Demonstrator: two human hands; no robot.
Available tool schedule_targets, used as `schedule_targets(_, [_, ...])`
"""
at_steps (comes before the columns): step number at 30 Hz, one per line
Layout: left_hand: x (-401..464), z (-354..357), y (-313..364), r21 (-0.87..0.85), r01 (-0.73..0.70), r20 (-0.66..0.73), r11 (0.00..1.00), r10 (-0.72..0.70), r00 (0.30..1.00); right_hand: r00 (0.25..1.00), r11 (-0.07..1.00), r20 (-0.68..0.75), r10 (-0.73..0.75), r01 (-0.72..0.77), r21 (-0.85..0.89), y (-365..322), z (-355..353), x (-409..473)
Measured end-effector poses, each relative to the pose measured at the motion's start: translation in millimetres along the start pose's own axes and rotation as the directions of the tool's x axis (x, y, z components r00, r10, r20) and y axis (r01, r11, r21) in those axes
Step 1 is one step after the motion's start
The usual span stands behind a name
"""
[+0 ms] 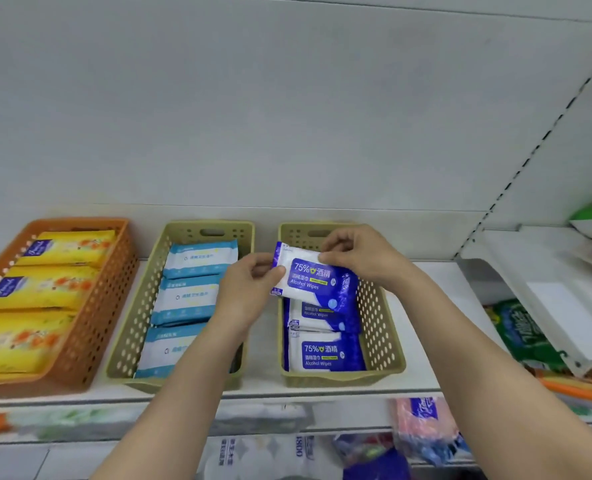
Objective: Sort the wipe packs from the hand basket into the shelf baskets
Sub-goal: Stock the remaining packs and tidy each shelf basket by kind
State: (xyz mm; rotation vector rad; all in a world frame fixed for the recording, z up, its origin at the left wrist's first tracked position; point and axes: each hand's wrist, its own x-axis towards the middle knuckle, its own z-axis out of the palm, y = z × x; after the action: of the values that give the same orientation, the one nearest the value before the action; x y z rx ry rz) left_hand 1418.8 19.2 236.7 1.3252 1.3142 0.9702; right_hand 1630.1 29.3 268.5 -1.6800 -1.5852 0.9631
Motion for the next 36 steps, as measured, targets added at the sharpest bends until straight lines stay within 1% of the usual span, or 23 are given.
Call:
schedule_targets(1, [0, 3, -2, 0.089, -0.018, -0.004, 0.996, 0.019, 1.000, 0.998, 0.998, -0.054, 0.029, -0.032, -0.057, 7, -4, -4])
schedule_targets(2, [0, 7, -5, 0.168, -0.031, 0.003, 0.985, 0.031, 1.000, 0.996, 0.993, -0.070, 0.051, -0.058, -0.103, 14, -7, -9])
schedule_targets(4, [1, 12, -8, 0.266, -0.036, 0.051, 0.963, 0.023, 0.998, 0.997, 0.985, -0.019, 0.070, -0.072, -0.156, 26, -7, -18])
schedule_targets(5, [1, 15, -9, 0.273, -0.027, 0.079, 0.962, 0.005, 0.997, 0.998, 0.980, 0.020, 0.067, -0.062, -0.189, 29, -5, -22])
schedule_targets(6, [1, 18, -10, 0.243, -0.011, 0.102, 0.970, -0.015, 0.995, 0.996, 0.969, 0.060, 0.064, -0.048, -0.241, 31, -1, -25])
schedule_targets(9, [-5, 29, -15, 0.068, 0.048, 0.134, 0.997, -0.057, 0.989, 0.986, 0.900, 0.164, 0.038, 0.037, -0.434, 37, 18, -32])
schedule_targets(12, [-13, 39, -27, -0.020, 0.095, 0.066, 0.995, -0.093, 0.993, 0.970, 0.810, 0.236, 0.052, 0.097, -0.579, 46, 35, -38])
schedule_targets(14, [-17, 41, -31, -0.036, 0.132, 0.019, 0.991, -0.131, 0.991, 0.970, 0.758, 0.241, 0.046, 0.123, -0.641, 53, 42, -40])
schedule_targets(16, [-19, 42, -33, -0.046, 0.159, 0.008, 0.986, -0.159, 0.987, 0.981, 0.739, 0.193, -0.015, 0.141, -0.659, 56, 44, -38])
schedule_targets(18, [-18, 42, -34, -0.043, 0.169, 0.003, 0.985, -0.169, 0.986, 0.986, 0.752, 0.157, -0.060, 0.148, -0.643, 56, 45, -34])
schedule_targets(22, [-17, 42, -34, -0.017, 0.172, 0.004, 0.985, -0.172, 0.985, 0.963, 0.739, 0.269, 0.019, 0.168, -0.652, 61, 51, -31])
schedule_targets(26, [-17, 43, -35, 0.019, 0.164, -0.007, 0.986, -0.164, 0.986, 0.959, 0.764, 0.283, 0.006, 0.178, -0.620, 68, 53, -29])
schedule_targets(28, [-16, 43, -35, 0.030, 0.160, -0.002, 0.987, -0.160, 0.987, 0.953, 0.744, 0.302, -0.003, 0.204, -0.636, 68, 52, -28])
schedule_targets(30, [-15, 43, -35, 0.039, 0.155, -0.003, 0.987, -0.155, 0.988, 0.942, 0.701, 0.335, -0.007, 0.243, -0.670, 68, 53, -28])
schedule_targets(33, [-16, 42, -34, 0.065, 0.133, -0.005, 0.989, -0.133, 0.991, 0.927, 0.643, 0.373, 0.028, 0.269, -0.717, 67, 56, -30])
schedule_targets(36, [-18, 41, -29, 0.085, 0.128, 0.002, 0.988, -0.129, 0.992, 0.918, 0.652, 0.387, 0.080, 0.246, -0.717, 61, 54, -32])
